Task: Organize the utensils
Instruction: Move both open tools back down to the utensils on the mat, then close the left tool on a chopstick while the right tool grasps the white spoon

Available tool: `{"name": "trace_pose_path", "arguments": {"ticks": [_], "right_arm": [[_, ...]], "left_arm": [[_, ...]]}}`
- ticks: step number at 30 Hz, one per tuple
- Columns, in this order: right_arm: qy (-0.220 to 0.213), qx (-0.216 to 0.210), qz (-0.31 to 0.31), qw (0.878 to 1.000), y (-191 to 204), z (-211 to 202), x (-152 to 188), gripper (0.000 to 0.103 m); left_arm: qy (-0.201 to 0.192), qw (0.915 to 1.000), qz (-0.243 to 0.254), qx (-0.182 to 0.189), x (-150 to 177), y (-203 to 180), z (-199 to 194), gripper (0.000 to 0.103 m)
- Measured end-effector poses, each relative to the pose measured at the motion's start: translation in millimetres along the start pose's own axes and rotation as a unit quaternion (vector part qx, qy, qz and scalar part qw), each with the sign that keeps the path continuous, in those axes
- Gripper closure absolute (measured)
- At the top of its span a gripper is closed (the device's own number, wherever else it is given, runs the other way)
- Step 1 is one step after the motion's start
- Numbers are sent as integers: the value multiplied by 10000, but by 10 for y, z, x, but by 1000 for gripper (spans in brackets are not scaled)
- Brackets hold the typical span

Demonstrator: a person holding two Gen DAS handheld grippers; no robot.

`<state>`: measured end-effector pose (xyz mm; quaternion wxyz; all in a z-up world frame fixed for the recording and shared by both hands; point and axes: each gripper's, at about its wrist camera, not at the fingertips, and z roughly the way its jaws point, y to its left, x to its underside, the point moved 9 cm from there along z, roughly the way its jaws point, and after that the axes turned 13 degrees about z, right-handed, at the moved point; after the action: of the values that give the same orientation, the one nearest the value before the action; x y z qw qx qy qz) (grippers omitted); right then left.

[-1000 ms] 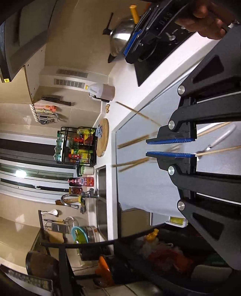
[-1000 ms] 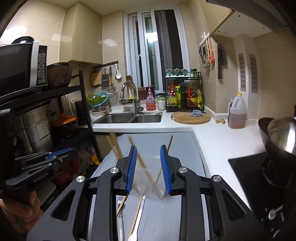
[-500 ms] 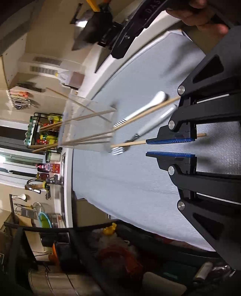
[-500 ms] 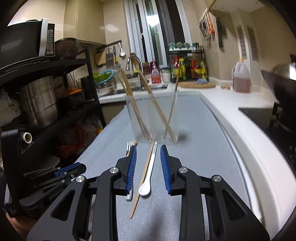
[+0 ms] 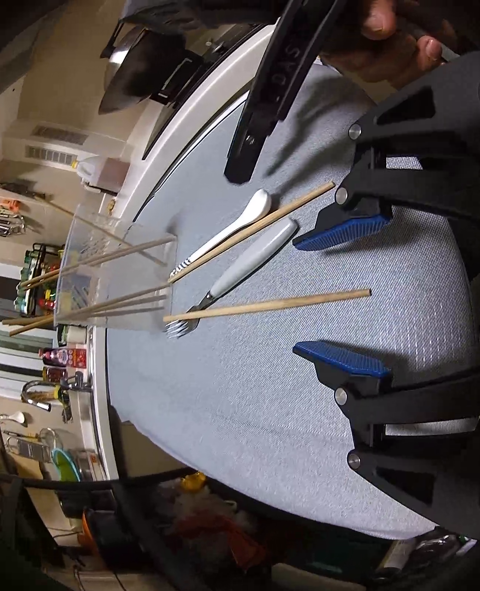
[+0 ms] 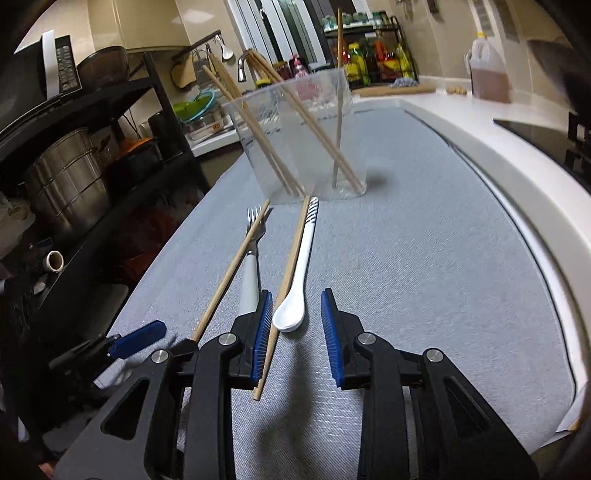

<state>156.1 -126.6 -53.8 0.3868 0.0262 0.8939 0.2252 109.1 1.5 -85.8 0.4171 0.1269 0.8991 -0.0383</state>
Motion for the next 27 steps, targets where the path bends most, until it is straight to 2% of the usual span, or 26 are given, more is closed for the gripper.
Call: {"name": "trace_pose_path", "arguments": {"ticks": [4,9,15,16,19,24,27], "right_arm": [[228,41,247,9994,-25,143,29,71],[406,315,401,9979,-73,276,92,70],[424,434,375,9975,-21,287,142,73],[426,438,375,9974,-15,287,146,73],[462,401,362,9975,2,280,154,87],[351,481,640,9962,-154,181,127,93],[284,549,672,9958,-268,107,125,94]], "left_arm": [[142,9998,80,-112,55,-13,44,67],[172,9993,149,-286,73,29,25,80],[206,9990,110,-386,73,108,18,94],[208,9990,98,-393,74,117,16,95],[214,9989,93,-401,70,129,21,97],[213,9989,95,-407,71,138,17,98],[215,9989,80,-408,69,141,19,98]]}}
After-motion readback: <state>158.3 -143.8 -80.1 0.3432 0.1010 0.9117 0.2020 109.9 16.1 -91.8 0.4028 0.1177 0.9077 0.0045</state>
